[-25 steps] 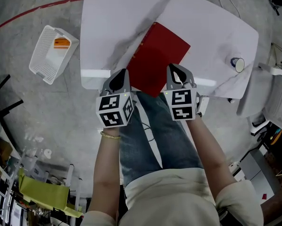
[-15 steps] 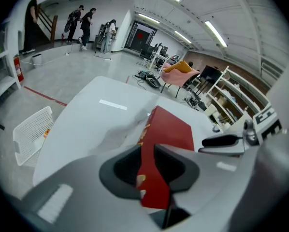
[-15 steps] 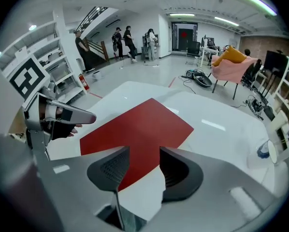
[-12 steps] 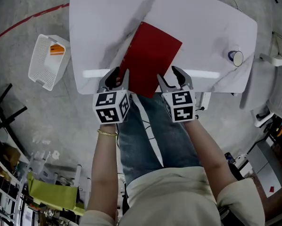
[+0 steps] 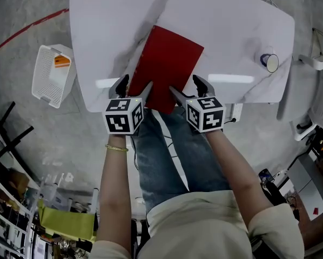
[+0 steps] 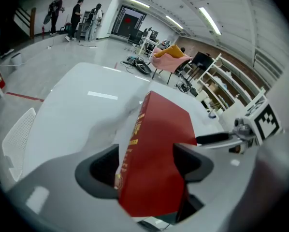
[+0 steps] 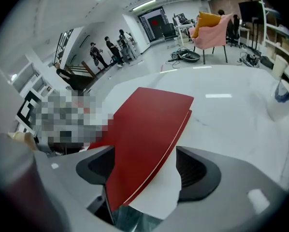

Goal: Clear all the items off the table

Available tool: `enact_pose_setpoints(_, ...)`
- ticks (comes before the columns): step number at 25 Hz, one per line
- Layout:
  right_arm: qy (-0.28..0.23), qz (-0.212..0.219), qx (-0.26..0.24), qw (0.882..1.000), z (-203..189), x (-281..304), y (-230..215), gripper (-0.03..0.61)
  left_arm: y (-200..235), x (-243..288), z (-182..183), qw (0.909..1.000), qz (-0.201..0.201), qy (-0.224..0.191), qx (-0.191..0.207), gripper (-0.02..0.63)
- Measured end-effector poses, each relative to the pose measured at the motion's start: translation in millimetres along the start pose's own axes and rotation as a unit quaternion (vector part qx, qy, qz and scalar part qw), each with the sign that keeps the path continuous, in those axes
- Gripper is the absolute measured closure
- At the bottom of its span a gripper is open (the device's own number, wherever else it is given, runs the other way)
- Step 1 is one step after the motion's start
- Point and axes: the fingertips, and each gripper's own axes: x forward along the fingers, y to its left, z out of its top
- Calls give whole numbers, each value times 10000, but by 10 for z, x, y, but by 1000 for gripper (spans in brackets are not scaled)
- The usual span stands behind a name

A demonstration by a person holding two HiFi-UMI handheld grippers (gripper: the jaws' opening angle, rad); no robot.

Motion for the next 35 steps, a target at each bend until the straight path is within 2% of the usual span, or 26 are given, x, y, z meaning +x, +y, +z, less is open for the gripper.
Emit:
enact_pose_setpoints(10, 47, 502, 510, 9974, 21, 223, -24, 132, -27, 245, -143, 9961, -439, 766, 82, 186)
enact_pose_setpoints(15, 128, 707, 731, 9947, 22, 329, -6, 132, -61, 316, -182, 9926, -722, 975, 28, 178)
enact_pose_setpoints(18, 143, 721, 756, 9944, 39, 367, 22, 132, -86, 319, -216, 9897, -844, 1149, 125, 172)
enact_pose_setpoints(30, 237, 573, 774, 9951, 17, 365, 30, 144, -108, 319, -252, 9900, -774, 1161, 207, 177)
enact_pose_setpoints(35, 117, 559, 659, 9962, 72, 314, 60, 146, -135, 254, -250, 9921, -763, 996, -15, 179)
